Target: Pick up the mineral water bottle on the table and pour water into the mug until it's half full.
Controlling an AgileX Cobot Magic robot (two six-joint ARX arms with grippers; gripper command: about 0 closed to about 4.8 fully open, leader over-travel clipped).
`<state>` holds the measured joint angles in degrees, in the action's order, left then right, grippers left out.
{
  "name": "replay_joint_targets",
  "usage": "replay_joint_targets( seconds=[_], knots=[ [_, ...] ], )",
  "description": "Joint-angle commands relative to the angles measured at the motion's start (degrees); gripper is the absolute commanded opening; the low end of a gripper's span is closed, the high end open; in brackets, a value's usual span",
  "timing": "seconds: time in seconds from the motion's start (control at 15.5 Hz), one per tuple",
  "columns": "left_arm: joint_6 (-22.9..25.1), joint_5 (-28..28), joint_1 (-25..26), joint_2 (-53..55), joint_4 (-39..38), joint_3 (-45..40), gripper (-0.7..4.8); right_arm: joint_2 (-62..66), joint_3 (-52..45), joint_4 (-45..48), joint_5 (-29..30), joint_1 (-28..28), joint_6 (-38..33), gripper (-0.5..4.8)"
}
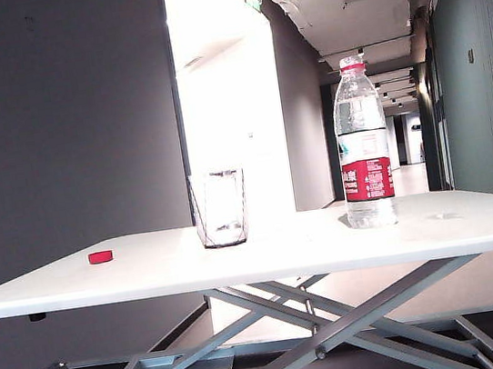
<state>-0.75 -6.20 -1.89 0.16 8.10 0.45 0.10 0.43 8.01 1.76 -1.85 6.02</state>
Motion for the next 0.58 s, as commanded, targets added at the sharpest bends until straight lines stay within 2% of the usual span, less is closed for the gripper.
replay_joint_targets(
  seconds=[0.06,0.51,0.58],
  knots=[
    [0.07,-0.04,-0.09,0.04,0.52,0.13,-0.04,-0.11,-0.13,0.81,-0.13,-0.07,-0.20,-0.05],
    [0.07,-0.04,-0.07,0.04,0.52,0.13,-0.04,-0.11,-0.13,0.85,-0.11,-0.07,-0.22,-0.05],
    [0.07,-0.04,-0.07,0.04,0.52,0.13,-0.04,-0.11,-0.13,1.49,2.03,-0.13,-4.50,0.06]
  ],
)
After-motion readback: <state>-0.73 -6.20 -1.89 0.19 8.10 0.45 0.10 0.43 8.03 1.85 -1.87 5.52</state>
